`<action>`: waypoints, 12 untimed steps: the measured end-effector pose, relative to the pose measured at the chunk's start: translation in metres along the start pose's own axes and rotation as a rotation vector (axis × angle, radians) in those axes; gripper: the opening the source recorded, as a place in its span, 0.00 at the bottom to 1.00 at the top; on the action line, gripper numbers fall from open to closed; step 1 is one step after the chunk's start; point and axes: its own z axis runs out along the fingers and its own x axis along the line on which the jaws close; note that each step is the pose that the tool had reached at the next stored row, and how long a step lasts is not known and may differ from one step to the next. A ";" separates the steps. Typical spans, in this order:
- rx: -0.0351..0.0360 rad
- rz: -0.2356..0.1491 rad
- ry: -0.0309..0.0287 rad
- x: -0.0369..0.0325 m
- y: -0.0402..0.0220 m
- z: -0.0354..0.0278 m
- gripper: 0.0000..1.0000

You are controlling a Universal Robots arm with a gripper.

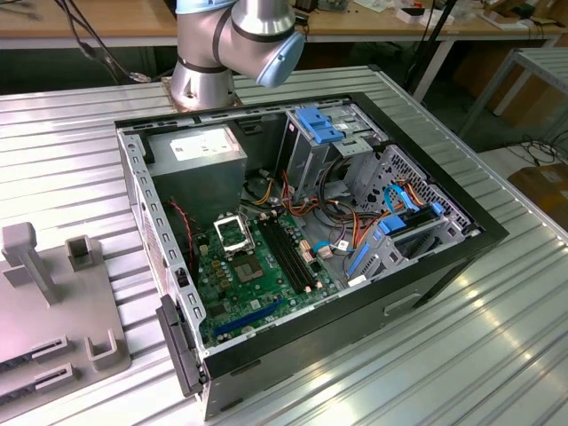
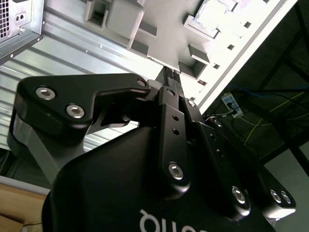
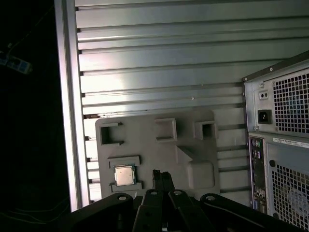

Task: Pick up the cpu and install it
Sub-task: 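Reach for the cpu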

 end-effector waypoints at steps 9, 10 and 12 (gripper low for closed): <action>-0.0002 0.000 -0.0001 0.0122 -0.0009 -0.0002 0.11; -0.0002 0.000 0.0001 0.0165 -0.0013 -0.0004 0.11; -0.0004 0.000 0.0000 0.0263 -0.0020 -0.0005 0.11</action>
